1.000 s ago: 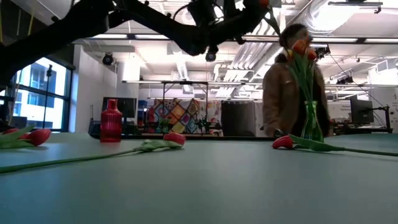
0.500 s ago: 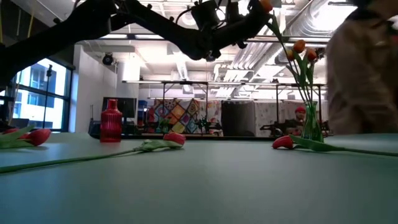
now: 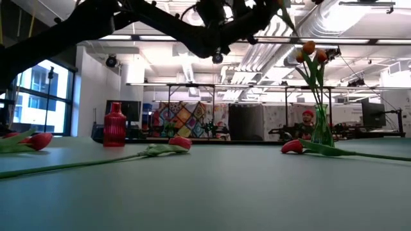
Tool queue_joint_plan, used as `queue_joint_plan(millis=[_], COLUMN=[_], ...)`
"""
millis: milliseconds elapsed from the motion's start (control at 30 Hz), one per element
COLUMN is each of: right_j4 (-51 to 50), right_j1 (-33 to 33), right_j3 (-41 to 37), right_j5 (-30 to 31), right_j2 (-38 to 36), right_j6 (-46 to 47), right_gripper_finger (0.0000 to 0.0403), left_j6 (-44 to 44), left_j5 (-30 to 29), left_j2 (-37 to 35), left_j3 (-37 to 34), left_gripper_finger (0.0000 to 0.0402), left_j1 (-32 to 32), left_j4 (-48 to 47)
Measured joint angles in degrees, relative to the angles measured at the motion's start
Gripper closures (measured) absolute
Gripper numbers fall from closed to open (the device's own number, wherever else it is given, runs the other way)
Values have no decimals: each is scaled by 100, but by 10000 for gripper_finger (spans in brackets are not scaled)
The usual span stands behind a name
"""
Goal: Sort flowers into vase by color
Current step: Put the orange tulip into the green flower vase
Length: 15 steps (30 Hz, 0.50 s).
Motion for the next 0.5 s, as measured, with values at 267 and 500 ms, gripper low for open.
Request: queue_joint_plan(millis=[267,500], right_j4=[478,626], right_j1=[-2,2], right_j3=[0,0], right_j5=[-1879,-2011], right_j2=[70,294], right_j6=[-1094,-1682], right_gripper_finger=[334,298], left_j6=[-1140,-787], left_j5=[129,404], left_j2=[-27,-31], left_j3=[878,1249], left_gripper_finger=[401,401], left_j1=[90,34], left_j4=[-450,-1224])
